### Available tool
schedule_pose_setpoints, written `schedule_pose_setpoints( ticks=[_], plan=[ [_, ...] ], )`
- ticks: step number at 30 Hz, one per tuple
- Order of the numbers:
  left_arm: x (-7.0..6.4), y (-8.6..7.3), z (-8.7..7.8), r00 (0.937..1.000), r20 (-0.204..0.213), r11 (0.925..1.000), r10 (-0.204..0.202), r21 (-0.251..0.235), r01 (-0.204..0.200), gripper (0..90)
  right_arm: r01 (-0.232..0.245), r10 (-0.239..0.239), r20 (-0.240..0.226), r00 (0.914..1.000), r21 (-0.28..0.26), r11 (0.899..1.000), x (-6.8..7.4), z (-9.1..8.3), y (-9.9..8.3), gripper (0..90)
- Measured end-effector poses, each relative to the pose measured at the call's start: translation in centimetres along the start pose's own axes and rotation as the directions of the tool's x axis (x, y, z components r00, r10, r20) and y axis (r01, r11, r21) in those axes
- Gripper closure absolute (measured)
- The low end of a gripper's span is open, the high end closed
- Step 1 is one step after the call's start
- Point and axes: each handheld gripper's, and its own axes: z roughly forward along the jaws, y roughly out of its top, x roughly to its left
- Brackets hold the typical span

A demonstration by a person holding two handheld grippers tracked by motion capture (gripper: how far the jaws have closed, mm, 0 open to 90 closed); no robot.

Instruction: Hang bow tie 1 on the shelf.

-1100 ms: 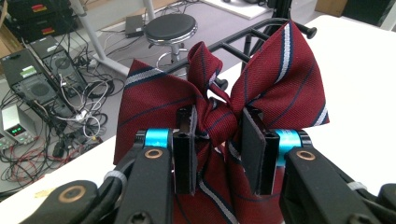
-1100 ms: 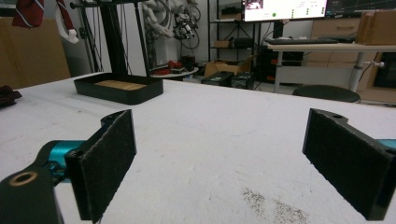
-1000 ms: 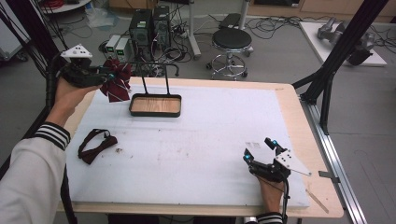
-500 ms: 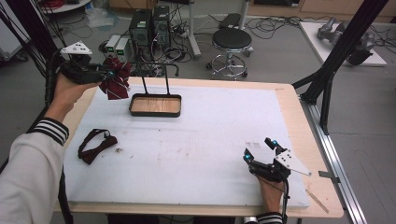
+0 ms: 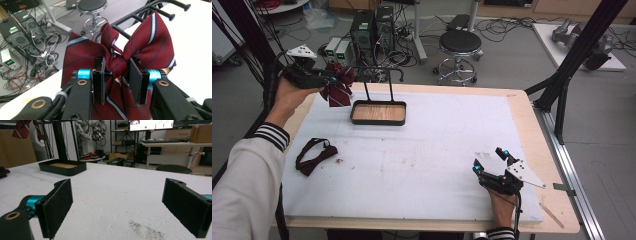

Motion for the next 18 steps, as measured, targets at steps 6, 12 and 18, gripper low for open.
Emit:
schedule_pose_setpoints(
  ticks=[6, 12, 18],
  plan=[
    [0.26, -0.12, 0.39, 0.9999, 0.001, 0.9999, -0.013, 0.001, 0.013, 67.9, 0.000, 0.000, 0.001, 1.0000, 0.001, 1.000, 0.01, 0.01, 0.00, 8.8],
    [0.65, 0.09, 0.52, 0.9998, -0.006, 0.9999, -0.016, 0.003, 0.016, 67.8, -0.002, 0.002, 0.000, 1.0000, 0.001, 1.000, 0.01, 0.02, 0.00, 8.8],
    [0.83, 0.65, 0.67, 0.9999, -0.010, 0.9999, -0.010, 0.001, 0.010, 67.8, -0.002, 0.002, 0.003, 1.0000, 0.004, 1.000, 0.00, 0.04, 0.02, 8.8]
  ],
)
